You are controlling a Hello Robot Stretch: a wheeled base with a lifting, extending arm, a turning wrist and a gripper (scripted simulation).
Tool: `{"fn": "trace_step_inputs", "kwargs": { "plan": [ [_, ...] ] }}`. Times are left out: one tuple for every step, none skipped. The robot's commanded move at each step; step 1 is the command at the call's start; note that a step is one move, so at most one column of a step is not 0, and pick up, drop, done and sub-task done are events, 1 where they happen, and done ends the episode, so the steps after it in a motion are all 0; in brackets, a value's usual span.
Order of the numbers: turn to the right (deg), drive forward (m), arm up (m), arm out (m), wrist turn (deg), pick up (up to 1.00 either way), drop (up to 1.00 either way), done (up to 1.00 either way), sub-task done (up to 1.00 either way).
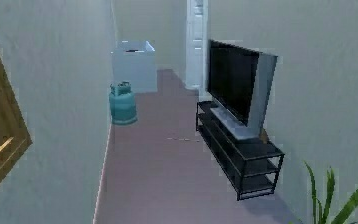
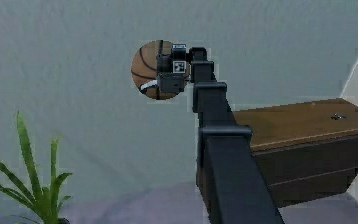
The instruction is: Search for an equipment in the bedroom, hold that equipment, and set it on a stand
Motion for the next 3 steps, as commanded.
{"fn": "trace_step_inputs", "kwargs": {
  "plan": [
    [3.0,0.0,0.0,0.0,0.0,0.0,0.0,0.0,0.0],
    [0.0,1.0,0.0,0.0,0.0,0.0,0.0,0.0,0.0],
    [3.0,0.0,0.0,0.0,0.0,0.0,0.0,0.0,0.0]
  ]
}}
